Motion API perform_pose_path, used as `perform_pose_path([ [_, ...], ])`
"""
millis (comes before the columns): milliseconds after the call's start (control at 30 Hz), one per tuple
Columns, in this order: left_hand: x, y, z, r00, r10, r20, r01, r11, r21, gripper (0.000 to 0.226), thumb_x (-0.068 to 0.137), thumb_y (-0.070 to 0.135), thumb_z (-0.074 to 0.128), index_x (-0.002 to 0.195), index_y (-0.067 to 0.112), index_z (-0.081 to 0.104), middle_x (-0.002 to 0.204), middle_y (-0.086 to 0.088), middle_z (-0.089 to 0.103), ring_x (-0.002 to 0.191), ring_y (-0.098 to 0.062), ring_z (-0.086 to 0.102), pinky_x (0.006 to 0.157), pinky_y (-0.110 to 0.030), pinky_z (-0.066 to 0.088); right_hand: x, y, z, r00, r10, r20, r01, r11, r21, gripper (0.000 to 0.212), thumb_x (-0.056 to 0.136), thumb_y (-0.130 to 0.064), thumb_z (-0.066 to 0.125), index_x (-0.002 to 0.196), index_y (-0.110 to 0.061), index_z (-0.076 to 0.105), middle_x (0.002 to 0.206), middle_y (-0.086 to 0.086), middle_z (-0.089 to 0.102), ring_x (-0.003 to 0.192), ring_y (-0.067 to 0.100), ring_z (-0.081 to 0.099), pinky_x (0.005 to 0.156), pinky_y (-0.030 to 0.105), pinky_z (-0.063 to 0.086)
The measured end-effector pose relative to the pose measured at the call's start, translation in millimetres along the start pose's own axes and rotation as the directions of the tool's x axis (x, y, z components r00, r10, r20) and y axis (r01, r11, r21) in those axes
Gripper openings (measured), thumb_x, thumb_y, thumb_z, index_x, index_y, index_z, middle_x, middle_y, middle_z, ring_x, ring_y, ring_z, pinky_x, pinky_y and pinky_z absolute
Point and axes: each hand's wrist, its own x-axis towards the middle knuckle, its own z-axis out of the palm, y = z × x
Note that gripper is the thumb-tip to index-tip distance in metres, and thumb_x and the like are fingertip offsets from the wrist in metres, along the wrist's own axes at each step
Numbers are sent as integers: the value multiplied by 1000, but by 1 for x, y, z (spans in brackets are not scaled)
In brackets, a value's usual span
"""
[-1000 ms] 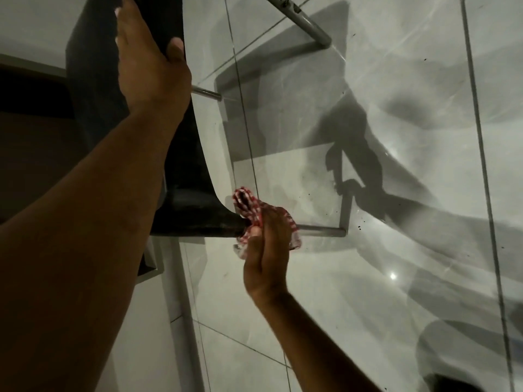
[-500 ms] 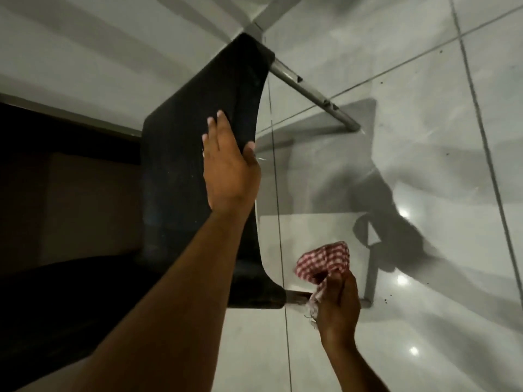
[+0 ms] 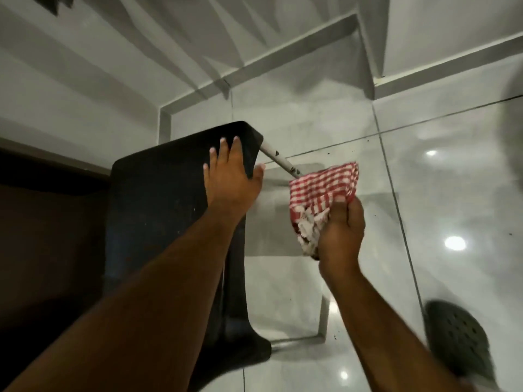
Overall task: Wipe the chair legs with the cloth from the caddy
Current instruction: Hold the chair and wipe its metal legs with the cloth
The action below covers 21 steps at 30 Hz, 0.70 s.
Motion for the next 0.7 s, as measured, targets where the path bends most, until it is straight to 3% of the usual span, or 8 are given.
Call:
perform_pose_path([
  [100, 66, 8, 0, 993, 93, 73, -100, 991, 94, 77, 96, 55, 43, 156, 18, 12, 166, -11, 13, 153, -34, 5, 121, -55, 6, 50, -5, 22, 997, -57, -47, 59, 997, 49, 39, 103, -35, 45, 133, -16, 58, 130, 2, 68, 115, 8, 65, 94, 27, 57],
  [200, 85, 0, 9, 992, 123, 23, -125, 988, 90, 70, 99, 52, 37, 156, 20, 10, 166, -9, 11, 153, -31, 3, 122, -51, 5, 92, 3, 64, 995, -95, 17, 94, 994, 53, 41, 101, -35, 45, 135, -13, 56, 128, 2, 68, 112, 2, 65, 92, 20, 55],
  [300, 83, -5, 11, 993, 116, -3, -116, 993, 21, 67, 100, 51, 29, 156, 18, 11, 166, -6, 10, 154, -26, 0, 123, -46, 1, 107, 33, 118, 987, -28, 158, 27, 1000, 10, 33, 107, -23, 41, 130, -8, 59, 94, -9, 70, 73, -9, 67, 66, 9, 54],
  [333, 85, -5, 12, 996, 89, -1, -89, 996, 9, 69, 99, 52, 27, 156, 17, 10, 167, -6, 8, 154, -25, -1, 122, -44, -2, 104, 43, 132, 971, 27, 239, -25, 1000, -9, 37, 107, -25, 40, 134, -8, 57, 97, -7, 70, 74, -8, 67, 68, 11, 55],
  [433, 89, -8, 13, 1000, -4, -10, 4, 1000, -17, 73, 97, 55, 23, 156, 15, 8, 167, -6, 5, 154, -22, -5, 118, -37, -9, 92, 66, 148, 922, 82, 378, -87, 996, -5, 50, 105, -36, 35, 150, -16, 42, 137, 2, 60, 109, -13, 61, 89, 10, 52],
  [567, 89, -6, 13, 1000, -11, -9, 10, 999, -35, 73, 97, 55, 25, 156, 15, 9, 167, -5, 7, 154, -20, -2, 121, -37, -6, 114, 68, 150, 887, -214, 409, 264, 962, -68, 45, 106, -28, 36, 146, -12, 47, 149, 8, 52, 137, 12, 49, 115, 37, 45],
  [700, 88, -3, 12, 1000, -23, 21, 23, 999, -30, 72, 98, 53, 25, 156, 16, 7, 167, -3, 5, 154, -18, -2, 124, -38, -3, 134, 73, 170, 817, -452, 357, 520, 846, -119, 57, 106, -40, 25, 122, -2, 64, 117, 9, 66, 114, 17, 56, 102, 42, 47],
])
